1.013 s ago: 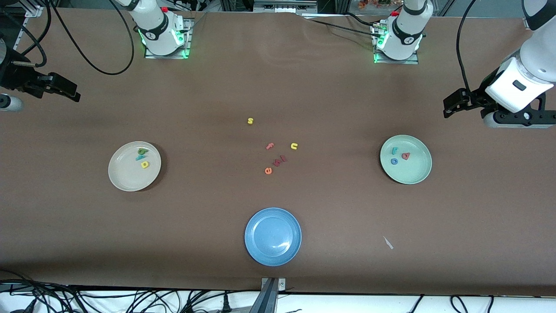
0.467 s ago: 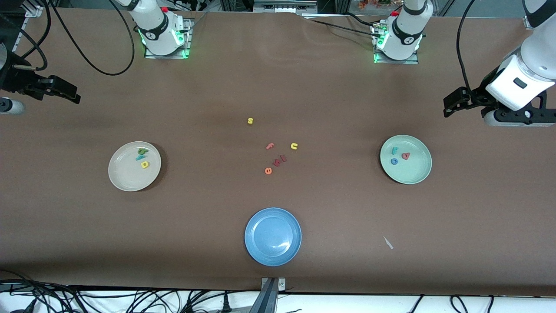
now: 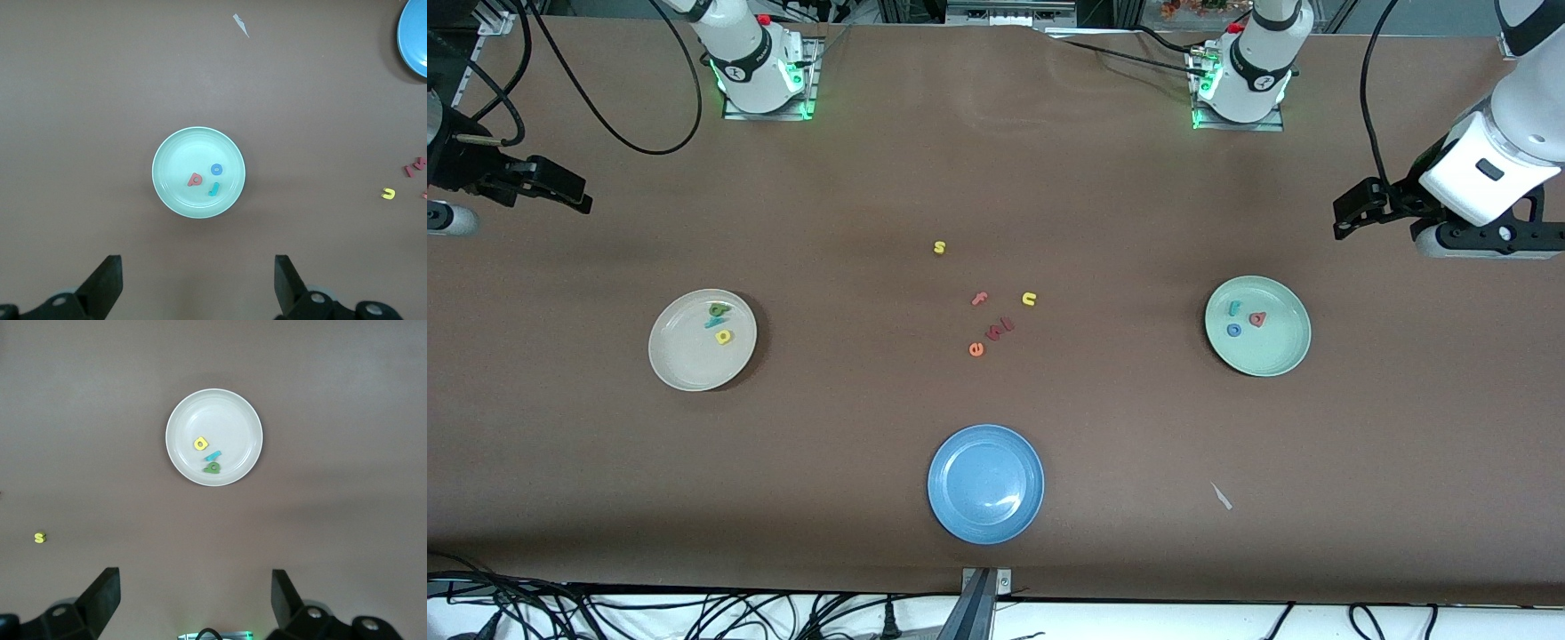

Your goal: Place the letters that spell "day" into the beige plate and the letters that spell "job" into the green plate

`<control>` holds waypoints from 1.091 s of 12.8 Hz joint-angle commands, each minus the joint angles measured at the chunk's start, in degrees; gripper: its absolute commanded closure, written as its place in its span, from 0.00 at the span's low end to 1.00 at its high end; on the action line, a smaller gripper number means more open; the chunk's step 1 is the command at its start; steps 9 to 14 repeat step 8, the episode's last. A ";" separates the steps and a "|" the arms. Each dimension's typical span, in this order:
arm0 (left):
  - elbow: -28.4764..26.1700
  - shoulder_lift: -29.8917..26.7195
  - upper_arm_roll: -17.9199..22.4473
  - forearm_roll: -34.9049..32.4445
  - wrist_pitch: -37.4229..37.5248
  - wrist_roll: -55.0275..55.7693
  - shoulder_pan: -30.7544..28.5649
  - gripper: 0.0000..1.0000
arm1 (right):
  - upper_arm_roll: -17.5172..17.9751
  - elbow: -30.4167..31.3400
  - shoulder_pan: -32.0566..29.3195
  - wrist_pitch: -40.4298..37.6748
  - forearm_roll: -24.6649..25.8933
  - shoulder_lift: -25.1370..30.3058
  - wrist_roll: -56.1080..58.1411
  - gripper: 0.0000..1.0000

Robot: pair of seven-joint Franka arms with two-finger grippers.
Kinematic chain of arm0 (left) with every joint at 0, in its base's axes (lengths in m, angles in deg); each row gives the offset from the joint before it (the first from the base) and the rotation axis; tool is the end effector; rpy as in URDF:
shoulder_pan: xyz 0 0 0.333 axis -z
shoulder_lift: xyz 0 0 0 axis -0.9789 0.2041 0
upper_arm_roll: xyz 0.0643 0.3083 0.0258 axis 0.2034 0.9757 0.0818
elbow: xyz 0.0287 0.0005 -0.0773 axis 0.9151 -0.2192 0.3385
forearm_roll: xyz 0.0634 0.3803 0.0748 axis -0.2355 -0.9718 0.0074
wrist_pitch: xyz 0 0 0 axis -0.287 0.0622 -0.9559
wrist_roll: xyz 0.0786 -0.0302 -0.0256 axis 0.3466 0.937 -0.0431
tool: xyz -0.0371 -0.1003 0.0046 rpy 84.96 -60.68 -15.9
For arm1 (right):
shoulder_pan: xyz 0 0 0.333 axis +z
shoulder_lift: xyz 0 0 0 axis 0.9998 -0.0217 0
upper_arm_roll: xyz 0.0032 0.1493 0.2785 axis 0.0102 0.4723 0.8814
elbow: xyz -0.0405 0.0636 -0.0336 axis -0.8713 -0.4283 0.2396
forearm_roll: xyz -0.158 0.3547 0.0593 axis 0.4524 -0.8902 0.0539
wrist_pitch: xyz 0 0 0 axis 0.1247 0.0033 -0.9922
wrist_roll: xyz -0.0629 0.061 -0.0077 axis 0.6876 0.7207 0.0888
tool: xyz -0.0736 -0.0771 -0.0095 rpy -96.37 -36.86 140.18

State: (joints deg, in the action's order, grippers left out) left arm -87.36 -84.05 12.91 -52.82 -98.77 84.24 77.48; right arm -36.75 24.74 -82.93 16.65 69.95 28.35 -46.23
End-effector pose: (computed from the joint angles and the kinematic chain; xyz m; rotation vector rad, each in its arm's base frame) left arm 0.5587 -0.0605 0.5920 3.1372 0.0104 -0.0630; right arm 0.5472 -0.0049 0.5971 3.1277 -0.1255 -0.1453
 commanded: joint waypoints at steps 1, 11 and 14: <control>0.52 -0.38 0.17 0.83 0.82 0.30 0.30 0.00 | 0.30 -0.93 -0.64 0.07 -0.30 -0.43 0.99 0.00; 0.52 -0.55 0.17 0.74 0.82 -0.23 0.30 0.00 | 0.38 -0.93 -0.64 0.07 -0.30 -0.43 0.90 0.00; 0.52 -0.55 0.17 0.74 0.82 -0.23 0.30 0.00 | 0.38 -0.93 -0.64 0.07 -0.30 -0.43 0.90 0.00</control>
